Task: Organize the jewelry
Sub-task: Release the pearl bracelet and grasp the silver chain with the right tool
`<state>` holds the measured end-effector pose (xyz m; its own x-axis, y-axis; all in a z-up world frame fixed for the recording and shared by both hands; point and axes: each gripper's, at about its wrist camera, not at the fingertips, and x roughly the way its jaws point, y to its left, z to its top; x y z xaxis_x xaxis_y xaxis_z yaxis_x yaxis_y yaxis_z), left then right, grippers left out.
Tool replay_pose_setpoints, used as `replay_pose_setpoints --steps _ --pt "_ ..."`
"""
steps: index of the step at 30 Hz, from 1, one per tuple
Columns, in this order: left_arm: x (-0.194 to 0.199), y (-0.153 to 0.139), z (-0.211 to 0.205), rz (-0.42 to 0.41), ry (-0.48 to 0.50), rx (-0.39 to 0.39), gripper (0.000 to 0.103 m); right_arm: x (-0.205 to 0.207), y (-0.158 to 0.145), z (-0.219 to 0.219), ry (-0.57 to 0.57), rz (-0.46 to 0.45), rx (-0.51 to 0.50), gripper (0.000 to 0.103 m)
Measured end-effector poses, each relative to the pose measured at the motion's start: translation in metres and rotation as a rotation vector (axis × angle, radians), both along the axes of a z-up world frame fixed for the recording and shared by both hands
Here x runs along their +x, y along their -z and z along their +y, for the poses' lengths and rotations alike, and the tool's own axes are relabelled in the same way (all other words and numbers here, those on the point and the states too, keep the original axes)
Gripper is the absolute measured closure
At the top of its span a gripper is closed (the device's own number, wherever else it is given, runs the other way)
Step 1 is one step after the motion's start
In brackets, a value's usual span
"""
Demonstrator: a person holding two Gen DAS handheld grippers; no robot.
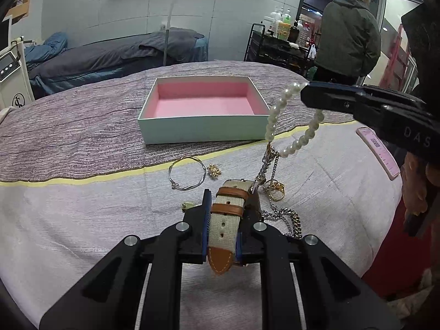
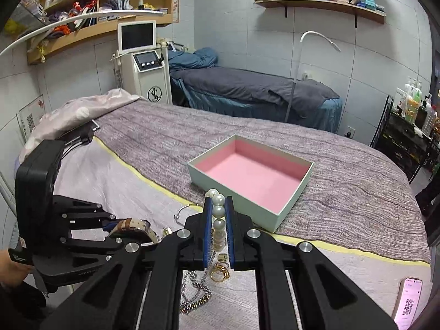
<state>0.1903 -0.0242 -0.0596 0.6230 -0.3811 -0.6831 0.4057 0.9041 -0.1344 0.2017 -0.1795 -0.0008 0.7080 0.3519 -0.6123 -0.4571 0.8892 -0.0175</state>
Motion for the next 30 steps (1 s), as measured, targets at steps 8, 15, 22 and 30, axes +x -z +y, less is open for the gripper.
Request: replay_pose_setpoints --steps 8,15,22,30 --pt "-0.002 0.005 0.002 0.011 -0.004 0.007 0.089 0.024 0.054 -0.025 0.120 0.134 -0.015 0.094" --pt "0.000 0.005 0.005 0.005 -0.020 0.015 0.089 0.011 0.075 -0.035 0.133 0.189 0.002 0.065" --pt "-0.002 0.005 0.013 0.010 -0.033 0.016 0.089 -0.040 0.084 0.013 -0.054 0.284 -0.031 0.065" --pt "-0.002 0.008 0.024 0.025 -0.055 -0.004 0.089 -0.025 0.109 0.034 0.024 0.242 -0.185 0.066"
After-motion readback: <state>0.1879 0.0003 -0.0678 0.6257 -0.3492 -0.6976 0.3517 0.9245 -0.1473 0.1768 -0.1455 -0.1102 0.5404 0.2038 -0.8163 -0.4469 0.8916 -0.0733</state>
